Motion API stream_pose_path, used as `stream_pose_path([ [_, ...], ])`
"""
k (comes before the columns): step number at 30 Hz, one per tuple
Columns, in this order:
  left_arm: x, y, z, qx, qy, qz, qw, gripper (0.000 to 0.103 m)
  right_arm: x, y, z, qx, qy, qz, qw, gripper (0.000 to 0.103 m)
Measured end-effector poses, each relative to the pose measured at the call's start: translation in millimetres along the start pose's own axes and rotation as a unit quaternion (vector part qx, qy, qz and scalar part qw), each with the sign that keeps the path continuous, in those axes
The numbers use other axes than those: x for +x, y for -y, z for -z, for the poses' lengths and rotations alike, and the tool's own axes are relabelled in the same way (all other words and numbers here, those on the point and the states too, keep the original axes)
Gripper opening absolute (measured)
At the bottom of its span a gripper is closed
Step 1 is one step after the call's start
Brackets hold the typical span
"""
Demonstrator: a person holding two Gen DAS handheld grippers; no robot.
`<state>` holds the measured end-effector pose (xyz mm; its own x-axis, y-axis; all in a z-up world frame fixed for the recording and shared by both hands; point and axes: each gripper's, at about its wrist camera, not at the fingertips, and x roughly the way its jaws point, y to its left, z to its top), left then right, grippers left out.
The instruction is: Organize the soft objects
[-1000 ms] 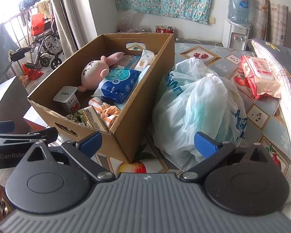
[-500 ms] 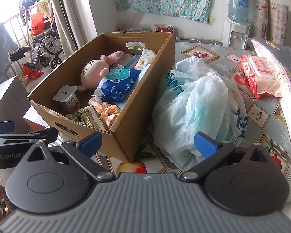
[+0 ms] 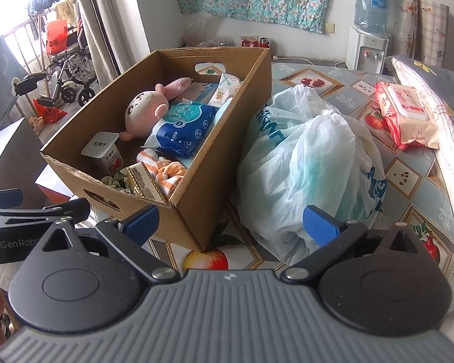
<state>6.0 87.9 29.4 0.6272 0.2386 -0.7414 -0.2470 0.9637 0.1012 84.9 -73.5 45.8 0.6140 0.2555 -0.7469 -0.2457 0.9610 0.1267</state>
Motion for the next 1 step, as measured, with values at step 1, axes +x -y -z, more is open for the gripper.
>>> stream_pose_path([
  [1, -0.1, 0.0, -1.2, 0.000, 0.000, 0.000, 1.0000, 0.102, 0.1, 0.0, -0.1, 0.000, 0.000, 0.000, 1.000, 0.102],
])
